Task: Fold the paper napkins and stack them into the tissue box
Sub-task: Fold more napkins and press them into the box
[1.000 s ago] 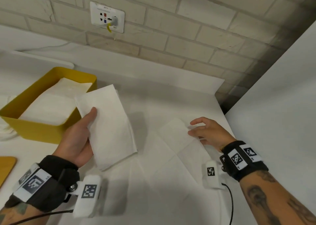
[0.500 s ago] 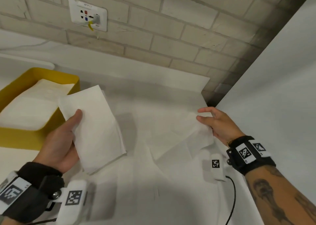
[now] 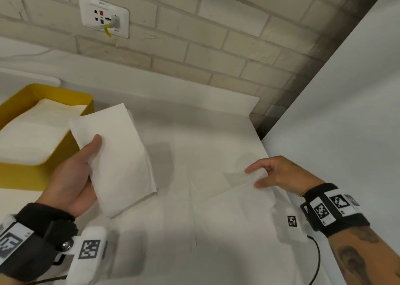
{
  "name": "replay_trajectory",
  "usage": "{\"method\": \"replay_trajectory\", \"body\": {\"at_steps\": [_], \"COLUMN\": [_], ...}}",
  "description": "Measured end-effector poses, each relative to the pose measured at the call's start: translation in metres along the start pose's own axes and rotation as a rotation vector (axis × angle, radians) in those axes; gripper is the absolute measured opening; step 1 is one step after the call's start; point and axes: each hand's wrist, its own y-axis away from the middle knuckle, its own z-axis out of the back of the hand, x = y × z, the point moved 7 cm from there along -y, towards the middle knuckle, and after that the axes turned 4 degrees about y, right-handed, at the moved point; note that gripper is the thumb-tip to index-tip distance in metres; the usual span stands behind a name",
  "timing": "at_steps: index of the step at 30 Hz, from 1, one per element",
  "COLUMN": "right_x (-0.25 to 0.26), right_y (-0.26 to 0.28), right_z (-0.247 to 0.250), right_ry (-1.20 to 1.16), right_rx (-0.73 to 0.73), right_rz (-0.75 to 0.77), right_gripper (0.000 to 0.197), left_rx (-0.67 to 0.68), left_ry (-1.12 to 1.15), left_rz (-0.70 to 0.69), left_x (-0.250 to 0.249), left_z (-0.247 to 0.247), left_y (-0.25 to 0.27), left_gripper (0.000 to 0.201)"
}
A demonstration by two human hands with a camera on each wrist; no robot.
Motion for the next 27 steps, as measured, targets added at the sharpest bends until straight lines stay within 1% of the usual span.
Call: {"method": "replay_trajectory", "body": {"at_steps": [3,5,9,11,13,15,17,19,21,23,25,26,27], "right_x": [0.026,0.053,0.110,0.136,0.158,0.174,0.184,0.188,0.186,0.182,0.177,0.173,0.168], "right_y": [0.009,0.023,0.054,0.064,0.067,0.060,0.043,0.025,0.010,0.001,-0.004,-0.007,-0.008], "right_z": [0.017,0.025,0.031,0.029,0.027,0.026,0.024,0.020,0.017,0.014,0.010,0.009,0.010], "right_ry": [0.161,0.241,0.346,0.376,0.373,0.369,0.341,0.328,0.275,0.210,0.114,0.041,-0.047], "right_rx": [-0.093,-0.106,-0.061,-0.013,0.023,0.019,-0.003,-0.015,-0.025,-0.035,-0.050,-0.076,-0.135], "right_rz": [0.067,0.127,0.227,0.274,0.309,0.327,0.336,0.329,0.321,0.315,0.312,0.321,0.330], "right_gripper": [0.025,0.020,0.015,0.015,0.016,0.017,0.020,0.021,0.022,0.024,0.029,0.030,0.031], "left_rx": [0.036,0.089,0.197,0.237,0.311,0.404,0.463,0.462,0.454,0.483,0.527,0.537,0.533], "left_ry": [-0.019,-0.046,-0.196,-0.305,-0.431,-0.487,-0.469,-0.392,-0.284,-0.207,-0.184,-0.190,-0.204], "left_rz": [-0.004,-0.011,-0.085,-0.131,-0.158,-0.114,-0.028,0.077,0.196,0.283,0.317,0.317,0.311], "left_x": [0.000,-0.002,-0.009,-0.007,0.002,0.018,0.036,0.050,0.061,0.068,0.072,0.073,0.075], "left_z": [-0.016,-0.034,-0.074,-0.092,-0.111,-0.126,-0.134,-0.133,-0.129,-0.126,-0.123,-0.121,-0.117], "left_y": [0.003,0.005,0.011,0.014,0.022,0.030,0.036,0.039,0.044,0.049,0.052,0.051,0.049], "left_gripper": [0.036,0.026,0.026,0.030,0.037,0.042,0.041,0.038,0.039,0.040,0.039,0.040,0.041]}}
